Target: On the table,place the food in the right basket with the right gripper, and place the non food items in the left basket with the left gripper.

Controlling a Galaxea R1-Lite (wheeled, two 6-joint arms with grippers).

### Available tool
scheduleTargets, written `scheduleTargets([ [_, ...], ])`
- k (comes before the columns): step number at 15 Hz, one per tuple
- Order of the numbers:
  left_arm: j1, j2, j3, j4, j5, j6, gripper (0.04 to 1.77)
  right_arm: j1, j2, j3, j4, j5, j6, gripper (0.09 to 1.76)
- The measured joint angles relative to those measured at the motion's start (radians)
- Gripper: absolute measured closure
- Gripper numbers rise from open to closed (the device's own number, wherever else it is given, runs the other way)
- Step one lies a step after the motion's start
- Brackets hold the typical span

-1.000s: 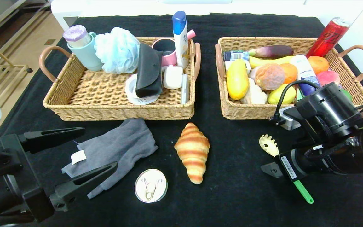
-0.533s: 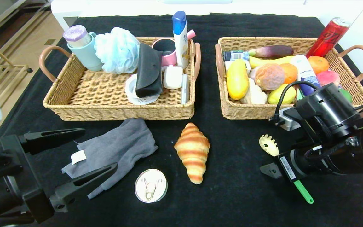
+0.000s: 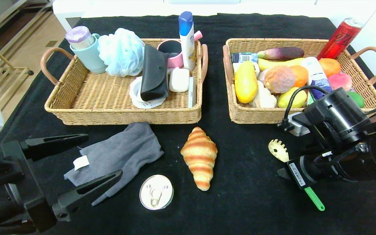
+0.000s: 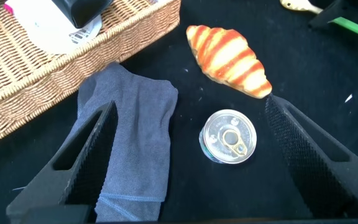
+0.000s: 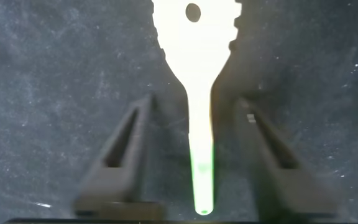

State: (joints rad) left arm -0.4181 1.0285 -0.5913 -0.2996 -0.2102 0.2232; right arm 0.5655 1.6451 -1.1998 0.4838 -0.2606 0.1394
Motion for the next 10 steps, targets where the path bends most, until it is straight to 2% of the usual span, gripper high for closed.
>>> scheduleTargets([
  [2, 0.000, -0.001, 0.001, 0.000, 0.000, 0.001, 0.09, 0.003, 0.002, 0.001, -0.005, -0.001, 0.001, 1.11],
  [3, 0.000, -0.002, 0.001, 0.000, 0.000, 0.001, 0.09, 0.003, 0.004, 0.002, -0.009, -0.001, 0.001, 1.60],
  [4, 0.000, -0.003, 0.001, 0.000, 0.000, 0.001, 0.09, 0.002, 0.006, 0.003, -0.010, -0.001, 0.001, 1.71],
  [10, 0.000, -0.005, 0.001, 0.000, 0.000, 0.003, 0.09, -0.003, 0.006, 0.003, -0.012, -0.001, 0.001, 1.71],
])
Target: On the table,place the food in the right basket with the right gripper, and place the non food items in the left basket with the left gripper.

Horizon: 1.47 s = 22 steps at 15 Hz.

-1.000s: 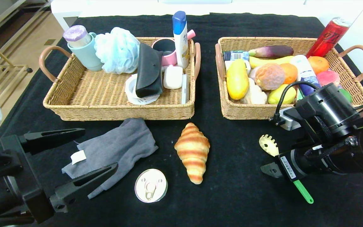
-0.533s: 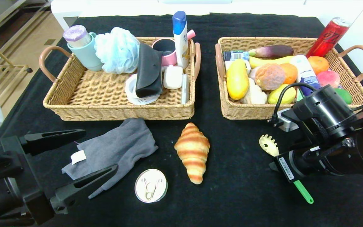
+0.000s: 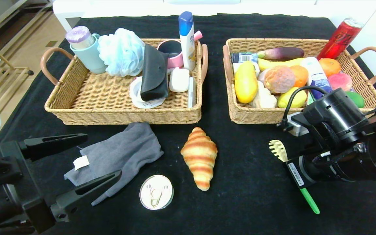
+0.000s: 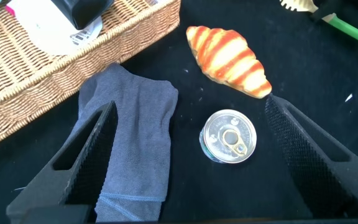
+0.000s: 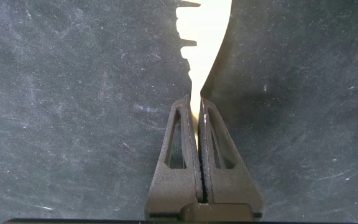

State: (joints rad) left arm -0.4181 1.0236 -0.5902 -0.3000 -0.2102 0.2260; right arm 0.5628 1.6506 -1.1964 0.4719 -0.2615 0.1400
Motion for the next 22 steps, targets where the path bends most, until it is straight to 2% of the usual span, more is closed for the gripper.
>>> scheduleTargets([
  [6, 0.001, -0.003, 0.000, 0.000, 0.000, 0.000, 0.09, 0.006, -0.005, -0.003, 0.002, 0.003, 0.020, 1.71],
  [11, 0.000, -0.003, 0.000, 0.000, 0.000, 0.000, 0.09, 0.027, -0.075, -0.017, 0.009, 0.004, 0.020, 1.71],
  [15, 0.001, -0.001, 0.000, 0.000, 0.001, 0.000, 0.09, 0.128, -0.128, -0.067, 0.007, 0.003, 0.024, 1.71],
  [19, 0.001, -0.002, 0.000, -0.002, 0.001, -0.001, 0.09, 0.246, -0.115, -0.159, 0.002, 0.003, 0.036, 1.71],
  [22, 0.001, -0.003, -0.001, -0.002, 0.001, -0.001, 0.09, 0.301, -0.077, -0.225, 0.002, 0.003, 0.141, 1.71],
])
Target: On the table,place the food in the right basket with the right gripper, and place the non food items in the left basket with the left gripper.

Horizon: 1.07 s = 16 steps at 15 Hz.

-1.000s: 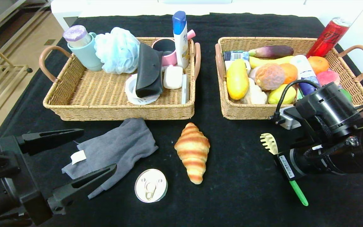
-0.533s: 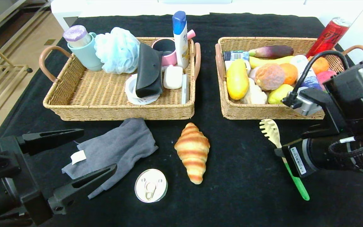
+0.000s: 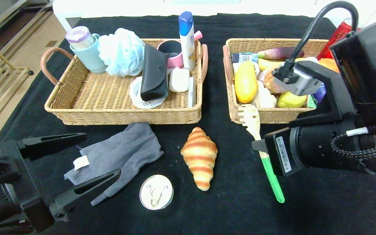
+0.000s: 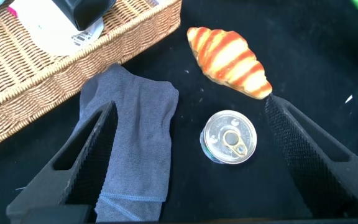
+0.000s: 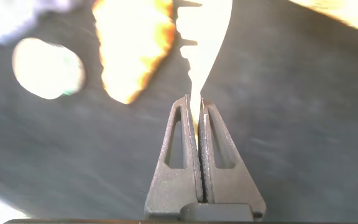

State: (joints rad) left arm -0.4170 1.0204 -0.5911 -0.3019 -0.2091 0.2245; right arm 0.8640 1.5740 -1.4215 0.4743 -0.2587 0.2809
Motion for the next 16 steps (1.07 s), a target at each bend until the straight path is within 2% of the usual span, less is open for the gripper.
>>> scheduleTargets([
  [6, 0.000, -0.001, -0.001, -0.001, 0.001, 0.000, 0.09, 0.060, 0.111, -0.052, 0.000, 0.000, 0.254, 1.71],
  [10, 0.000, -0.001, -0.001, -0.001, 0.001, 0.001, 0.09, 0.050, 0.175, -0.069, -0.001, -0.006, 0.333, 1.71],
  [13, 0.000, -0.001, -0.001, -0.001, 0.001, 0.001, 0.09, 0.042, 0.215, -0.077, -0.004, -0.058, 0.361, 1.71],
  [16, 0.000, -0.003, 0.000, -0.001, 0.001, 0.001, 0.09, 0.029, 0.250, -0.098, -0.003, -0.068, 0.389, 1.71],
])
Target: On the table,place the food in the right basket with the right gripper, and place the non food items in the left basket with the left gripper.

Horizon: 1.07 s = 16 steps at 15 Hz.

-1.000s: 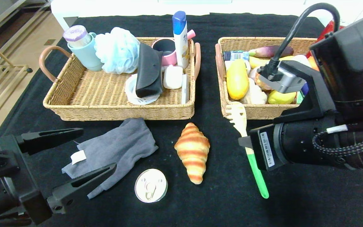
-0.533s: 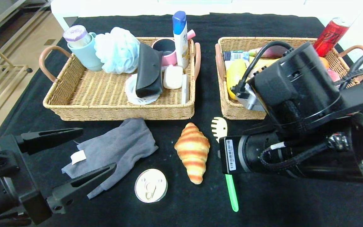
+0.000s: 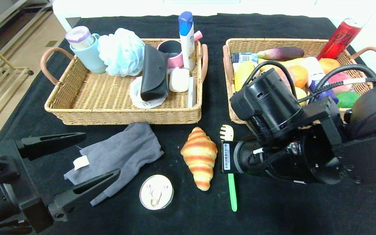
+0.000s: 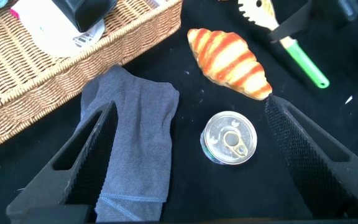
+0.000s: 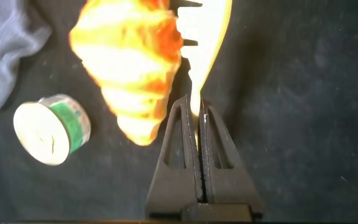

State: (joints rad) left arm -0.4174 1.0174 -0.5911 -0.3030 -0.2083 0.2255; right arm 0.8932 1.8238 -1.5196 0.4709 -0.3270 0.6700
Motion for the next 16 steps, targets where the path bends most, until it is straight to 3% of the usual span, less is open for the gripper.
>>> scheduleTargets([
  [16, 0.000, -0.003, 0.000, 0.001, 0.000, 0.010, 0.09, -0.012, 0.039, -0.004, 0.007, -0.006, 0.000, 1.71],
])
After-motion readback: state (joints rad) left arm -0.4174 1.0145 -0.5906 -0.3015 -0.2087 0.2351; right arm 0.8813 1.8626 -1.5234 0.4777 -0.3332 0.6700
